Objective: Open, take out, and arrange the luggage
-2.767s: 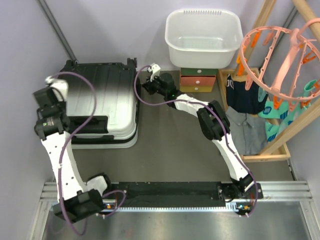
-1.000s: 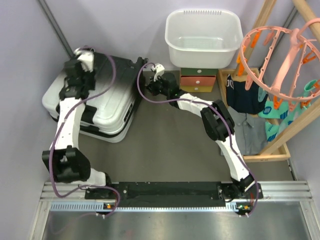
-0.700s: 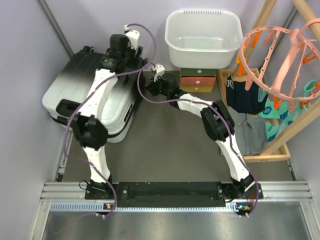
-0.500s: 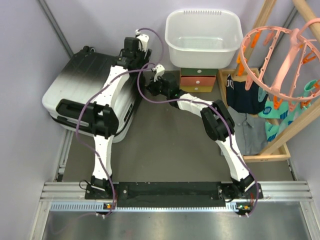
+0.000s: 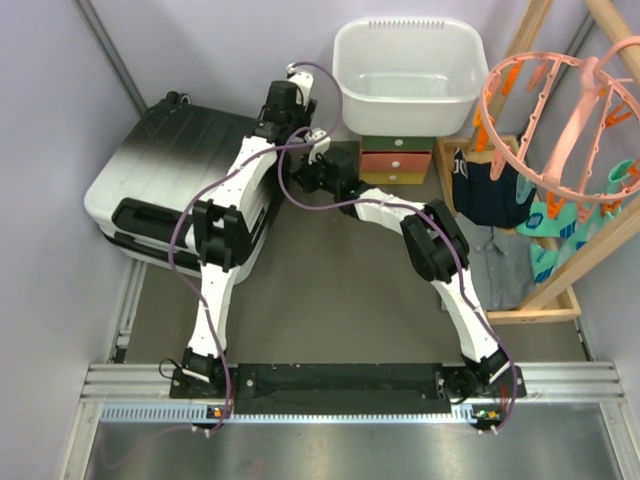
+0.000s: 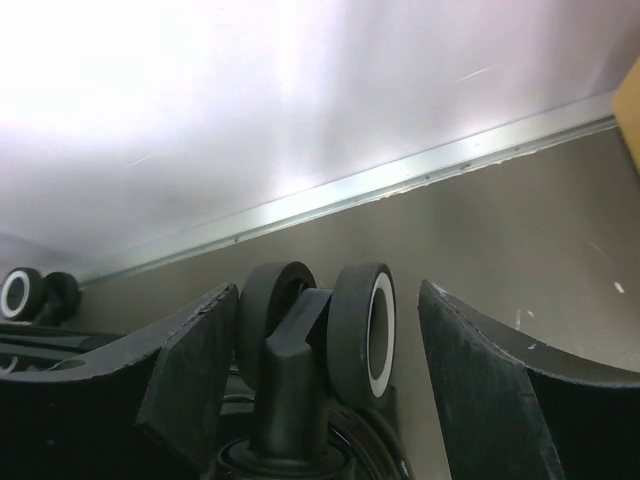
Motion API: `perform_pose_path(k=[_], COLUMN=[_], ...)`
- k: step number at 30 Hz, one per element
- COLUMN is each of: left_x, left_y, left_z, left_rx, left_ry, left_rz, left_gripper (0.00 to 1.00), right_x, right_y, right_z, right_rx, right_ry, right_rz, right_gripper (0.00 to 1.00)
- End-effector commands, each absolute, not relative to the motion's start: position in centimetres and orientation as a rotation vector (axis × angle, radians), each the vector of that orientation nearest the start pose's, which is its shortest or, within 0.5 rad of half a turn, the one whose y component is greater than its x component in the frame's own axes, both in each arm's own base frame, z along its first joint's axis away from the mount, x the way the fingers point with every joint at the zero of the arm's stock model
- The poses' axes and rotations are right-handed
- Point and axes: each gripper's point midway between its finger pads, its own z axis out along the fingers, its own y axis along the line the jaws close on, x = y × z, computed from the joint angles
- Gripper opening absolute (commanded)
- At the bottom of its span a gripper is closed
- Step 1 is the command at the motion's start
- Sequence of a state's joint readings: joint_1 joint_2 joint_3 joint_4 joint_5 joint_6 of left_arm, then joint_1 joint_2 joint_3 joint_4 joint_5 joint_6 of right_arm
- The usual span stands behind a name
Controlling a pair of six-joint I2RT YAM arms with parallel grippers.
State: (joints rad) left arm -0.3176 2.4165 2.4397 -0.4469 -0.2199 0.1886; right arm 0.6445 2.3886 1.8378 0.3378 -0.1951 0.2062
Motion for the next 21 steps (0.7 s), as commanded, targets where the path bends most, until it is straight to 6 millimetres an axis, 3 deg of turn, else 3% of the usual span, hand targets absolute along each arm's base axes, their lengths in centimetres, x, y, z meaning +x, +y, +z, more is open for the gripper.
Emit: perform_pose_path(k=[1, 3, 7, 9, 10, 11, 12, 14, 15, 16, 18, 19, 21], left_x=[63.9, 63.4, 61.1, 59.2, 58.5, 57.8, 56.9, 55.9, 55.1, 54.6, 52.8, 52.0, 49.7], left_y=[-14.4, -14.3, -15.0, -15.0, -15.2, -15.2, -14.9, -14.6, -14.5, -14.4, -14.8, -14.9, -16.2], left_z=[16.1, 14.7, 12.2, 10.8, 11.4, 11.3, 10.4, 11.8, 10.6, 12.0, 10.9, 12.0, 11.5], left_rx=[0.389, 0.406, 0.480, 0.534, 0.563, 0.581, 0.595, 0.617, 0.639, 0.659, 0.708, 0.717, 0.804], left_ry=[2.105, 2.152, 2.267, 2.343, 2.347, 2.364, 2.398, 2.385, 2.403, 2.374, 2.401, 2.392, 2.411], left_rz=[0.244, 0.230, 0.159, 0.125, 0.096, 0.089, 0.090, 0.084, 0.086, 0.081, 0.019, -0.002, -0.130], left_gripper=[0.76, 0.75, 0.54, 0.33, 0.26, 0.09, 0.00, 0.00, 0.00, 0.00, 0.00, 0.00, 0.00], right_x=[49.3, 49.3, 49.1, 48.9, 48.8, 48.8, 48.7, 48.5, 48.4, 48.2, 48.0, 47.8, 47.3], right_y=[46.4, 46.4, 46.3, 46.2, 46.0, 45.9, 45.8, 45.7, 45.5, 45.5, 45.2, 45.0, 44.7], right_z=[17.1, 17.2, 17.4, 17.4, 17.4, 17.3, 17.0, 17.3, 16.9, 16.6, 16.8, 16.2, 16.6], right_rx=[-0.605, -0.603, -0.602, -0.600, -0.598, -0.592, -0.589, -0.579, -0.579, -0.578, -0.574, -0.573, -0.561], right_ry=[1.689, 1.688, 1.689, 1.690, 1.694, 1.699, 1.704, 1.702, 1.709, 1.716, 1.715, 1.727, 1.724], right_rz=[0.881, 0.882, 0.885, 0.888, 0.887, 0.890, 0.894, 0.910, 0.913, 0.918, 0.915, 0.913, 0.921], right_gripper=[0.00, 0.00, 0.00, 0.00, 0.00, 0.00, 0.00, 0.00, 0.00, 0.00, 0.00, 0.00, 0.00])
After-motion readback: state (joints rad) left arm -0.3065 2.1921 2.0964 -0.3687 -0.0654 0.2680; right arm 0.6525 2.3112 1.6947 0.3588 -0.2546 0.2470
